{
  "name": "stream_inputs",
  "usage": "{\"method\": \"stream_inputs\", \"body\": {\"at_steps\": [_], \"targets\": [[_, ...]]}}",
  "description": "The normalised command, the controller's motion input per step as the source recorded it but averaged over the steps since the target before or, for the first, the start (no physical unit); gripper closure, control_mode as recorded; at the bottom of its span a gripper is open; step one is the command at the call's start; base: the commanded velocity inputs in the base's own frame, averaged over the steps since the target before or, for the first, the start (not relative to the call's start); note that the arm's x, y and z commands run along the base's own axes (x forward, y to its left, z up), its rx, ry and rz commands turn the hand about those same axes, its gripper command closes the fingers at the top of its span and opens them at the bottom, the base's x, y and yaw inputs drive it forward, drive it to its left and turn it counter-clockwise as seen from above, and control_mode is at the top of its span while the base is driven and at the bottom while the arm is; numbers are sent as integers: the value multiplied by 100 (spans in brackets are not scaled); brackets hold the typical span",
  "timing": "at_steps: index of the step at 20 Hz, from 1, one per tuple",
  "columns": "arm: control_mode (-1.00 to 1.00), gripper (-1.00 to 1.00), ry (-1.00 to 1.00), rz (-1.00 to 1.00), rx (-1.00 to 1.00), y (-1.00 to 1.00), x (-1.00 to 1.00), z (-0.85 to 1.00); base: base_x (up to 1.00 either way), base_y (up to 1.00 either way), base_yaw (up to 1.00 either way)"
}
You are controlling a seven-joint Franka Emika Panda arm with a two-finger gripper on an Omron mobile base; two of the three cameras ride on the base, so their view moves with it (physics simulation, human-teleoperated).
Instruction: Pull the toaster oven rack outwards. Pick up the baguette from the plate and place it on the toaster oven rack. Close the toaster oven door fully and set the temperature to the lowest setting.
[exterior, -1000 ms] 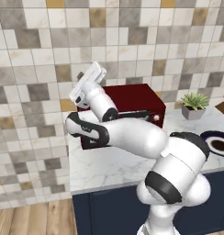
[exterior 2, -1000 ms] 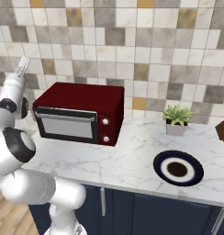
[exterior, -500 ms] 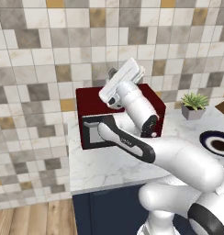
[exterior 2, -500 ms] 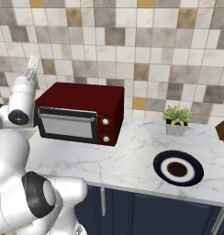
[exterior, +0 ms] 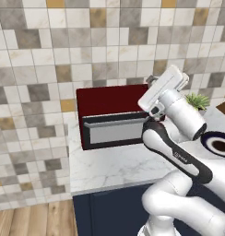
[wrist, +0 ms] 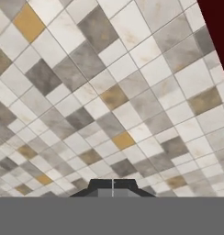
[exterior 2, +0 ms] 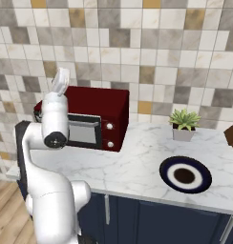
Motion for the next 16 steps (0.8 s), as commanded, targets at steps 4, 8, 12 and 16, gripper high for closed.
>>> {"method": "stream_inputs", "body": {"at_steps": [4, 8, 12, 16], "targets": [[-100, 100, 8, 0, -8, -100, -55, 0, 0, 0, 0], [-100, 100, 6, 0, -6, -89, -39, -22, 0, 0, 0], [-100, 100, 0, 0, -5, -69, -17, -46, 0, 0, 0], [-100, 100, 0, 0, -5, -36, -3, -34, 0, 0, 0]]}}
